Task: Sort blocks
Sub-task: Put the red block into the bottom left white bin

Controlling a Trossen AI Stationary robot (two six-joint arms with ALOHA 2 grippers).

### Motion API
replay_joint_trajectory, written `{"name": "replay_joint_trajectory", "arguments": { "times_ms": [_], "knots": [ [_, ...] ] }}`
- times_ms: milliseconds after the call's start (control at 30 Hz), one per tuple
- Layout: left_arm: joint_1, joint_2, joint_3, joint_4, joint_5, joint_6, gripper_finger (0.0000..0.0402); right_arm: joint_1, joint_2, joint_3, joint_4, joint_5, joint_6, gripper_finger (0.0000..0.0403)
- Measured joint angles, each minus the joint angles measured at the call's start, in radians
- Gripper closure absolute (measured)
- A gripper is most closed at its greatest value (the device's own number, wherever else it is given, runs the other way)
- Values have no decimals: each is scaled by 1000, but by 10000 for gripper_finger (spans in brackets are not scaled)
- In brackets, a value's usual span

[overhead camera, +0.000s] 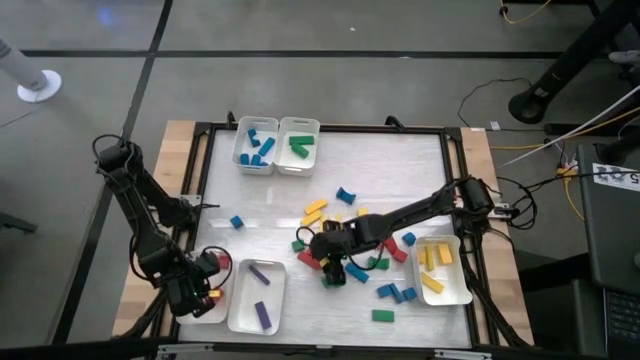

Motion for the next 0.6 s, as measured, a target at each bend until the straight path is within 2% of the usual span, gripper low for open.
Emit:
{"name": "replay_joint_trajectory", "arguments": {
  "times_ms": [267, 500, 600],
  "knots": [
    [0, 1, 0, 3, -52, 7, 274, 43, -11, 5, -24, -18, -33, 150],
    [1, 43, 0, -53, -62, -85, 274, 84, -4, 4, -30, -50, -68, 150],
    [1, 61, 0, -57, -62, -50, 274, 94, -3, 4, -29, -41, -68, 150]
  ]
}}
